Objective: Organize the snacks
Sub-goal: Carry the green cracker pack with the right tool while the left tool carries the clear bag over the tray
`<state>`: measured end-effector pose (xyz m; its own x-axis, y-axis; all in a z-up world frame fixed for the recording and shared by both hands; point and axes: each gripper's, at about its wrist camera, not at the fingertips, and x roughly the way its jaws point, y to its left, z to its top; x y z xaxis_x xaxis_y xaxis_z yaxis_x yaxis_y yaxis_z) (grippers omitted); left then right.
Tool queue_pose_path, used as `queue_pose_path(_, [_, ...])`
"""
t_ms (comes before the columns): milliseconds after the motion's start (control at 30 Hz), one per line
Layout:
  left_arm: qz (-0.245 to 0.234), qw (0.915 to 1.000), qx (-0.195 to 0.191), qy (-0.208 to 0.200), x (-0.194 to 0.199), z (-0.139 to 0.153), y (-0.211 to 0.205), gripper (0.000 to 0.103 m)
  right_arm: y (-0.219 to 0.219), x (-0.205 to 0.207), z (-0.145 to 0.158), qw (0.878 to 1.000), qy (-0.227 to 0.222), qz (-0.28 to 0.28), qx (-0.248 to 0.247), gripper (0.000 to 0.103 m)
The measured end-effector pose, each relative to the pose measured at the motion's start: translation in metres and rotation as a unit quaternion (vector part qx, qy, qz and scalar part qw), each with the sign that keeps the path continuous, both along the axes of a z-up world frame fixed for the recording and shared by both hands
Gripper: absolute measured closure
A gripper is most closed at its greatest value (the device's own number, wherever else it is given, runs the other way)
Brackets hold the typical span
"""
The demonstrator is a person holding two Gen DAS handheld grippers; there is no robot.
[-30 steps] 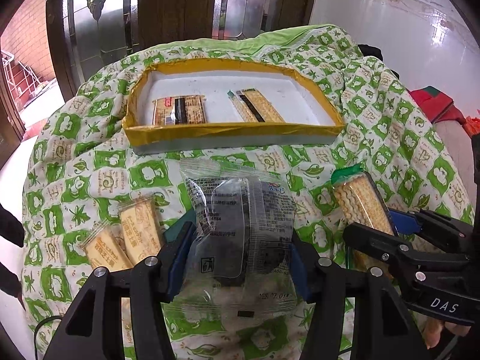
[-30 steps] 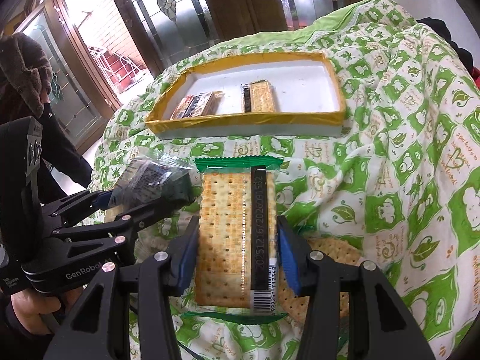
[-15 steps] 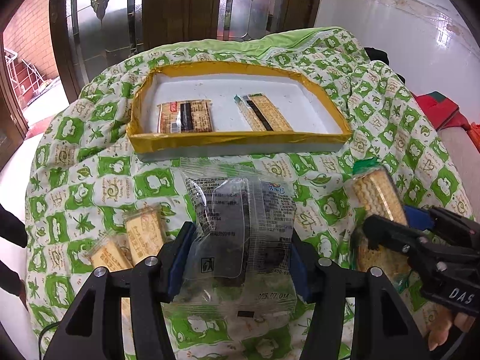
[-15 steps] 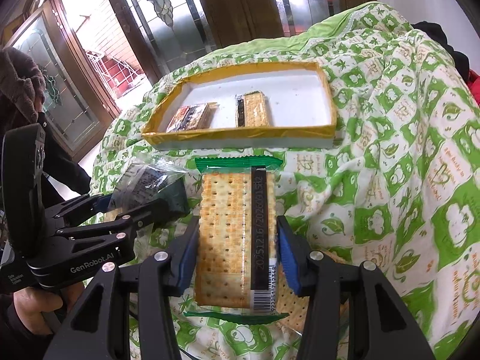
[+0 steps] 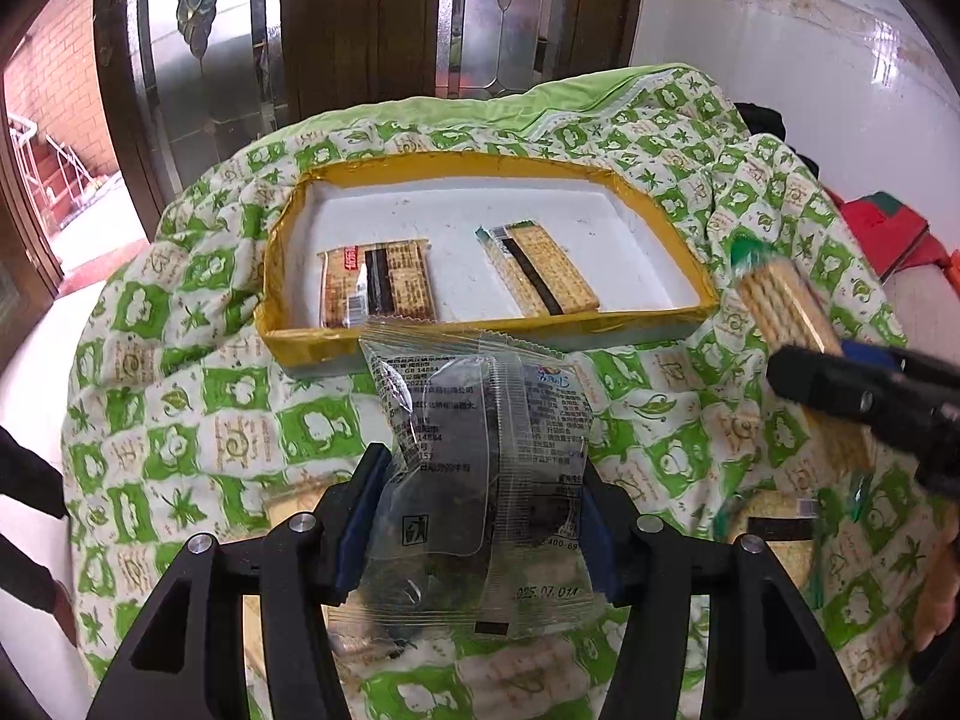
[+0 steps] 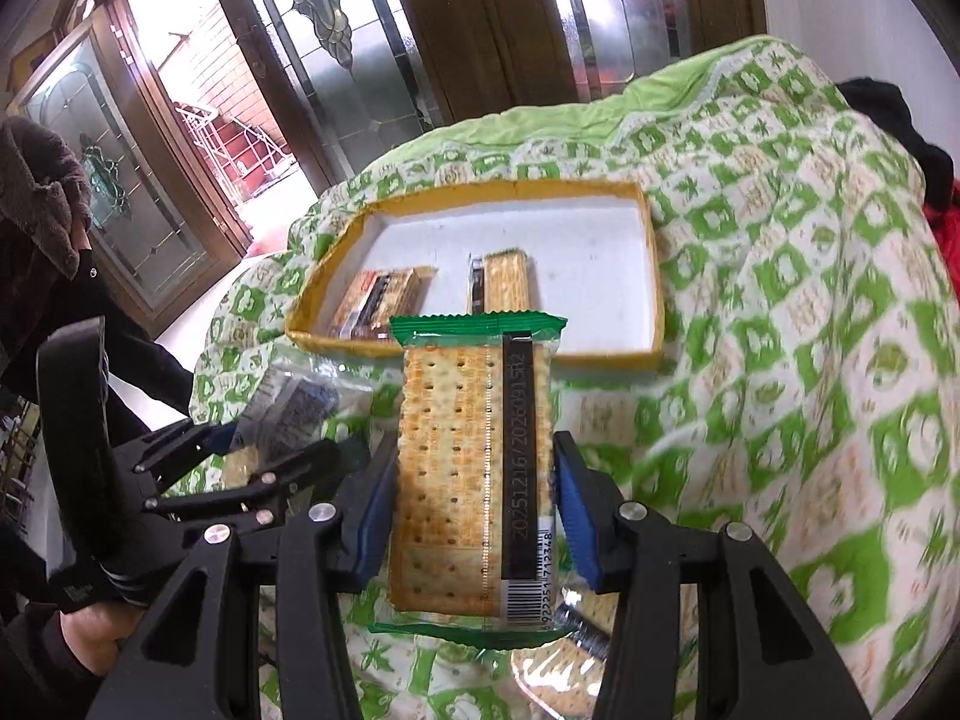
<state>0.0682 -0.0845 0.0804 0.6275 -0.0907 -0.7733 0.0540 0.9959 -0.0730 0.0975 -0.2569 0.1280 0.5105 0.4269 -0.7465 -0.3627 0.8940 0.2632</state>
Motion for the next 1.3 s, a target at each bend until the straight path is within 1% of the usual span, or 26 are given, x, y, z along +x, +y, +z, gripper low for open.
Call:
queue_pose_path(167, [0.001,1.0,-0.001,-0.004,0.003,-0.001,0.002,0.042,0.005,0.01,0.001,1.0,-0.002,0.005,-0.004,0.055])
queue_pose_path(533, [0.001,1.0,-0.007,-0.002,0.008,-0.004,0.005,0.042,0.011,0.019,-0.014,1.0,0.011,0.004,-0.01,0.055])
queue_pose_path(700, [0.001,1.0,-0.006,-0.002,0.01,-0.005,0.004,0.042,0.01,0.021,-0.015,1.0,0.011,0.002,-0.011,0.055])
queue_pose_path(900, [0.0,0.9999,-0.009,-0.009,0.016,0.001,0.006,0.042,0.009,0.029,-0.014,1.0,0.008,0.001,-0.012,0.055])
queue_pose_path(933, [0.0,0.9999,-0.011,-0.01,0.018,0.002,0.007,0.042,0.008,0.033,-0.012,1.0,0.009,0.0,-0.009,0.055])
queue_pose_path(1100, [0.009,0.9988,-0.045,-0.017,0.041,0.02,0.018,0.042,0.003,0.058,0.0,1.0,0.011,-0.011,0.009,0.055])
queue_pose_path(1167, [0.01,0.9985,-0.05,-0.02,0.052,0.025,0.021,0.042,0.003,0.071,0.004,1.0,0.008,-0.017,0.004,0.055])
queue_pose_path(1300, [0.011,0.9985,-0.052,-0.012,0.079,0.027,0.02,0.042,0.002,0.104,0.003,0.999,0.02,-0.026,0.023,0.055])
